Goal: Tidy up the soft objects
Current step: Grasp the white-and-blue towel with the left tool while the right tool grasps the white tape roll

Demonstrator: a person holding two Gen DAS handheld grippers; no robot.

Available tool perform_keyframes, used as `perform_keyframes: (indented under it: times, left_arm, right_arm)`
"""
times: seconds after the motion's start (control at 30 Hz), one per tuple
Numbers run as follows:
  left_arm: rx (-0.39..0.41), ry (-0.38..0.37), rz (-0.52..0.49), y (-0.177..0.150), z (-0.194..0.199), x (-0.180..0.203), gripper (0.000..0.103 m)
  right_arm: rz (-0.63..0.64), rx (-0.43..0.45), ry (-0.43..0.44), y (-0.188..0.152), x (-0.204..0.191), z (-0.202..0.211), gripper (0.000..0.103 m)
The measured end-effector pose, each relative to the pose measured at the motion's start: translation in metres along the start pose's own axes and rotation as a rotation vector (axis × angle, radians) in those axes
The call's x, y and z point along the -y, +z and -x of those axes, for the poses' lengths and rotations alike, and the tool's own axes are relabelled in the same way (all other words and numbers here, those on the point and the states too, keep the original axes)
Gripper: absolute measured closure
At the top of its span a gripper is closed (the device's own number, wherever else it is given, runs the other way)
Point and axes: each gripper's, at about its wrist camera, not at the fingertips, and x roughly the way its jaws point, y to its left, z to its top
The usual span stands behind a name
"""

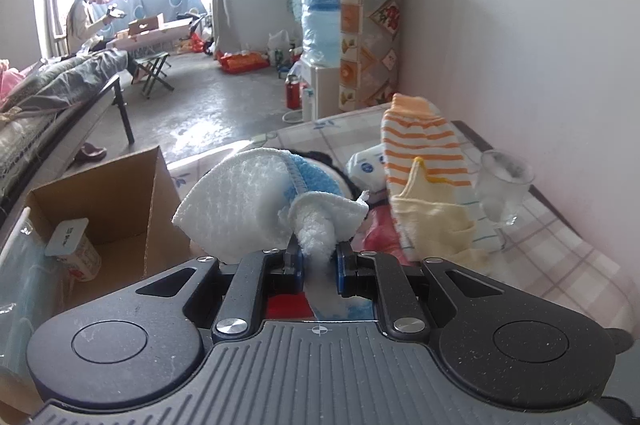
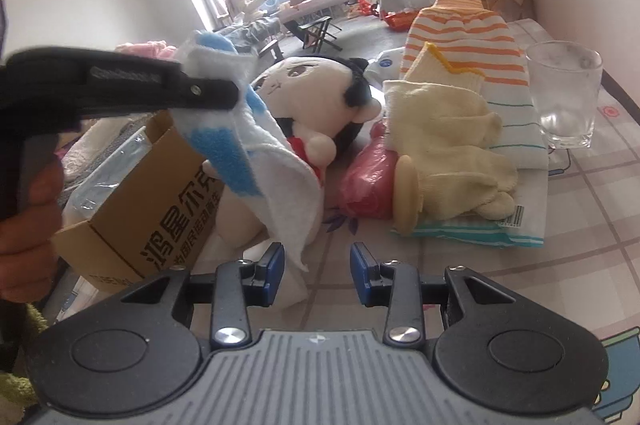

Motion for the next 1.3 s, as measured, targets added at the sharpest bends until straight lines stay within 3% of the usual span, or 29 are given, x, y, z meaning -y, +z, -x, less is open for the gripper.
perform_keyframes:
  times: [0.1, 0.3, 0.43, 0.8, 0.9, 1.0, 1.3]
  left_arm:
    - [-0.033, 0.010, 0.001, -0.005, -0.011, -0.003, 0.091]
    - [-0.077, 0.017, -0.003, -0.014, -0.021, -0.005, 0.090]
    - [-0.085, 0.020, -0.014, -0.014, -0.023, -0.005, 0.090]
    - [-0.093, 0.028, -0.017, -0.012, -0.028, -0.003, 0.090]
    - [-0.091, 0.033, -0.012, -0.012, -0.029, -0.003, 0.090]
    - [-0.083, 0.035, -0.006, -0.013, -0.028, -0.004, 0.090]
    - [-0.049, 0.024, -0.002, -0.012, -0.009, -0.002, 0.091]
  right_arm:
    - [0.026, -0.005, 0.031, 0.000, -0.007, 0.003, 0.064]
    - [0.086, -0.046, 0.004, -0.002, -0.018, -0.009, 0.058]
    - [0.107, -0.055, 0.018, -0.001, -0.021, -0.014, 0.053]
    - [0.195, -0.054, 0.016, -0.004, -0.039, -0.018, 0.053]
    - [0.207, -0.067, -0.027, -0.008, -0.038, -0.026, 0.057]
    - [0.160, -0.072, -0.011, -0.009, -0.029, -0.025, 0.071]
    - [0.046, -0.047, -0.032, -0.014, -0.004, -0.001, 0.075]
